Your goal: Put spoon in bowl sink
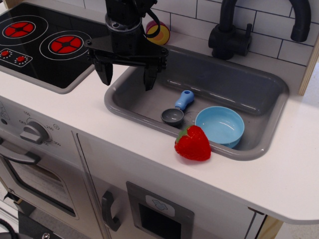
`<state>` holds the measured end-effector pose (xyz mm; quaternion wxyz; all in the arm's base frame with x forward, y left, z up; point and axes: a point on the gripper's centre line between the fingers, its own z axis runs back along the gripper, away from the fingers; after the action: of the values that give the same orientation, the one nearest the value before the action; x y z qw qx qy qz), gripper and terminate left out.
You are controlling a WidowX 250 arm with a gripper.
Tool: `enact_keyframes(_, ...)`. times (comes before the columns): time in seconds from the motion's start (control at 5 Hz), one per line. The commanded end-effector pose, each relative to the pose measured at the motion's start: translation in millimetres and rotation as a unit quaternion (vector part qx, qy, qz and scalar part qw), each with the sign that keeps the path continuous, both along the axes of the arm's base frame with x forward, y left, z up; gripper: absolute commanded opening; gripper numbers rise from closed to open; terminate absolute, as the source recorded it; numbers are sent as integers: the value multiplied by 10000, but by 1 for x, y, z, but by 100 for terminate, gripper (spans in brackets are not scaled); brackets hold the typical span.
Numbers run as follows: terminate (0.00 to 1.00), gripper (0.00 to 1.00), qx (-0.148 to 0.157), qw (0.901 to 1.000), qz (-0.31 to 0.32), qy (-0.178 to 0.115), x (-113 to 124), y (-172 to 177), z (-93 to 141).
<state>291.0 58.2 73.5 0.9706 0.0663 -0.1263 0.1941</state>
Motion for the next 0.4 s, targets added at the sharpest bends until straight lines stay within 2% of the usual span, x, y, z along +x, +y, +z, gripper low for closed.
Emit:
enact_keyframes(0.0, 0, 100, 0, 10000, 0, 0, 0, 0, 0)
enact_keyframes(0.2, 0, 100, -30, 9996, 202, 189, 31, -16, -9)
